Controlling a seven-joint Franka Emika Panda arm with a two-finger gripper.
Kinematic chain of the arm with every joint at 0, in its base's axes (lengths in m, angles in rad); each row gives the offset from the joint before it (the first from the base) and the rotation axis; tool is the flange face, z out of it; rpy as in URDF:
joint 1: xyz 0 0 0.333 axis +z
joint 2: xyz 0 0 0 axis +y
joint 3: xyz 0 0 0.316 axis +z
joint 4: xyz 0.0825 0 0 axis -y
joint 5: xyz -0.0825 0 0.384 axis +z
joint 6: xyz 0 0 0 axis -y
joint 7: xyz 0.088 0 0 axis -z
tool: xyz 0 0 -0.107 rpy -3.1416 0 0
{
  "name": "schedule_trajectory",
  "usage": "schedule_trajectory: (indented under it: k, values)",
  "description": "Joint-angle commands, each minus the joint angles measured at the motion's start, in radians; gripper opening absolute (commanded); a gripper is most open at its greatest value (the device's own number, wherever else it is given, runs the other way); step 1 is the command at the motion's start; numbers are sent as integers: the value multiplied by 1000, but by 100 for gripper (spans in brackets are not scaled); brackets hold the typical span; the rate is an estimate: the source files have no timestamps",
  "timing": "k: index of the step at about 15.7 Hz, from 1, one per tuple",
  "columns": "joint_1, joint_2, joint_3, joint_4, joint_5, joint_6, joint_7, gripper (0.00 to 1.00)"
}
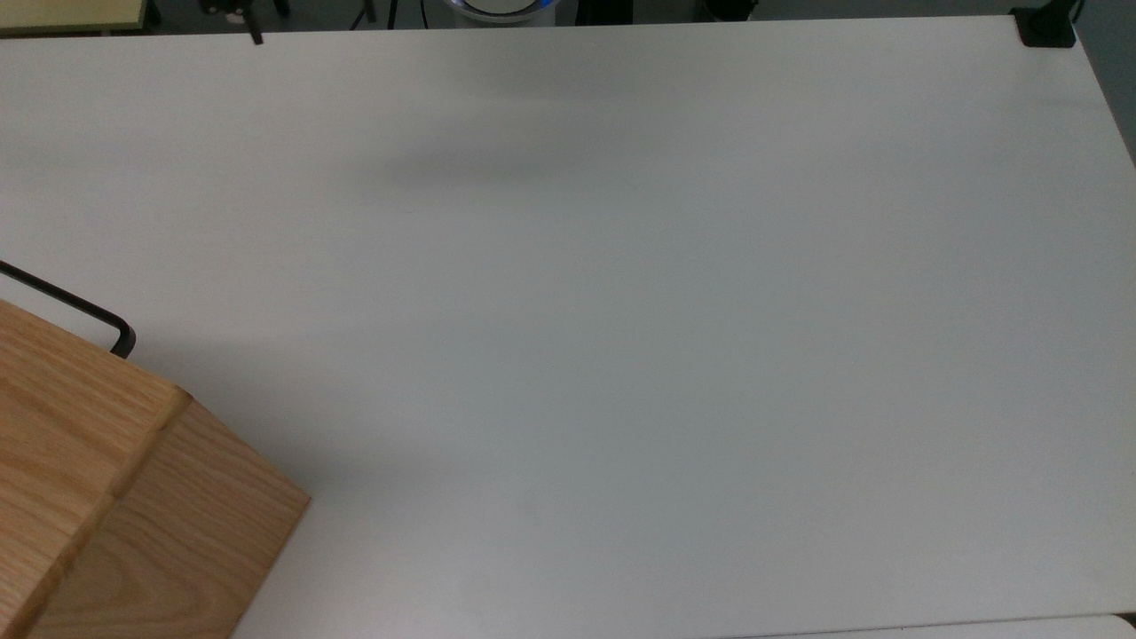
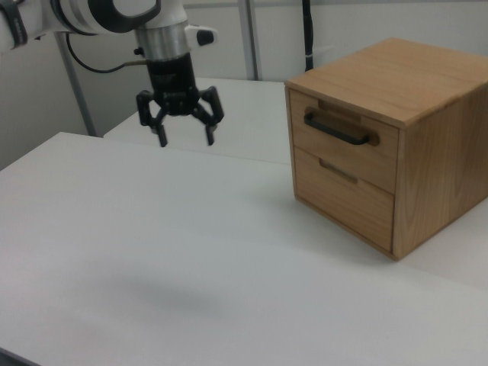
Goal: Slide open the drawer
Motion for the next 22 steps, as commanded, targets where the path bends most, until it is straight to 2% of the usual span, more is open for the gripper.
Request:
schedule_trajectory:
  k: [1, 4, 6, 7, 9, 13, 19, 21, 22]
  values:
    - [-27, 17, -8, -22, -28, 150, -173, 100]
    - [-41, 72, -8, -22, -71, 329, -337, 100]
    - [-52, 109, -8, -24, -124, 472, -388, 100]
    - [-61, 126, -8, -24, -159, 537, -403, 100]
    - [-75, 165, -8, -24, -215, 662, -409, 94]
    - [-95, 216, -8, -38, -267, 848, -420, 85]
    - [-123, 282, -11, -36, -311, 1045, -445, 65]
    - [-136, 297, -11, -36, -342, 1102, -445, 44]
    - [-140, 308, -11, -36, -345, 1122, -445, 37]
